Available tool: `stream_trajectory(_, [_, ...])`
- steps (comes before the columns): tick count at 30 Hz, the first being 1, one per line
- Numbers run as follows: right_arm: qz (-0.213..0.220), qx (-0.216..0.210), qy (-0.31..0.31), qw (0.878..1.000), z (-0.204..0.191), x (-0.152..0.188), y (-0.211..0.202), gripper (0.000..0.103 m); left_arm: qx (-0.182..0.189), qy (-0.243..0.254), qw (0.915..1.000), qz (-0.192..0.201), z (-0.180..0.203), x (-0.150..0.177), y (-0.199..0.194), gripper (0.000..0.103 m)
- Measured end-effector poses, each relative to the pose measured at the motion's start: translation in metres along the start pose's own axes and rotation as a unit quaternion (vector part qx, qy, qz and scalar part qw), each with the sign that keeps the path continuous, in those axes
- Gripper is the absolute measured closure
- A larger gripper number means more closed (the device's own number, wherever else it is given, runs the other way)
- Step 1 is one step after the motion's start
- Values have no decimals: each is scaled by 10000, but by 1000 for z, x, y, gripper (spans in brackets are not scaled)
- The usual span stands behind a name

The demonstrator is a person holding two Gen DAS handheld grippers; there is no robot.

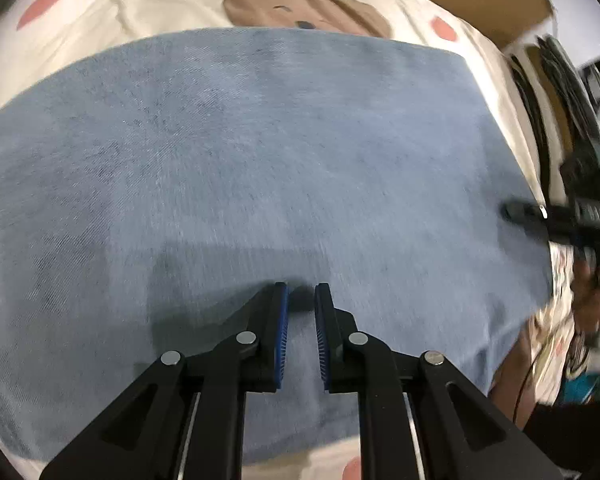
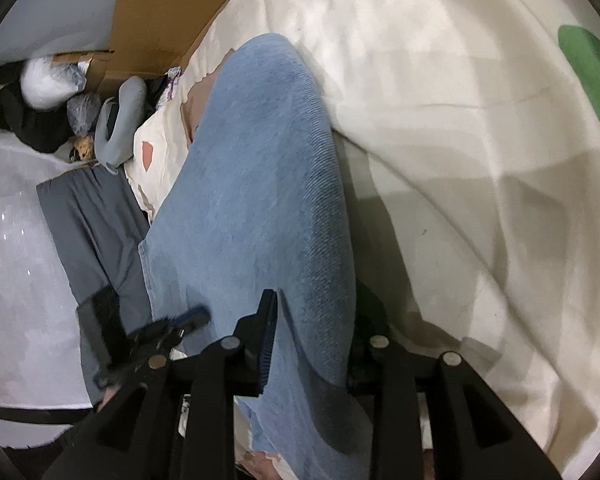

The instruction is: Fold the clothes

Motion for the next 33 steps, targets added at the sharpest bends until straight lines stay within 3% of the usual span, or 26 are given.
stream_trajectory(9, [-18,-28,-40,10000,1,4,-2,79,-268,-95,9994,182,-15,-56,12,90])
stream_trajectory(14, [18,-35,-50,10000,2,5,-2,81,-469,4,9982,380,-17,-87,20,90])
stream_trajectory(17, [48,-63,0,10000,3,5,-3,83,-603,187,9976,283,-22,-101,31,90])
stream_trajectory(26, [52,-170,127,9998,8,3,-1,84,-771,311,9962,244,-25,-106,38,90])
stream_trajectory(28, [85,-192,97,9997,7,3,-1,89,-783,154,9968,99,-26,-105,35,90])
stream_trajectory(33, [133,-132,6,9998,-2,4,-6,93,-957,98,9947,-361,-26,-102,17,86])
Point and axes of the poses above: each gripper's, at about its wrist camera, not at the fingertips, and y roughly the way its jaws point, z to its right, x to its underside, the point moved 10 cm from there along y, roughly the way its jaws point, and after that the axes turned 13 degrees about z, right-handed, at the moved point
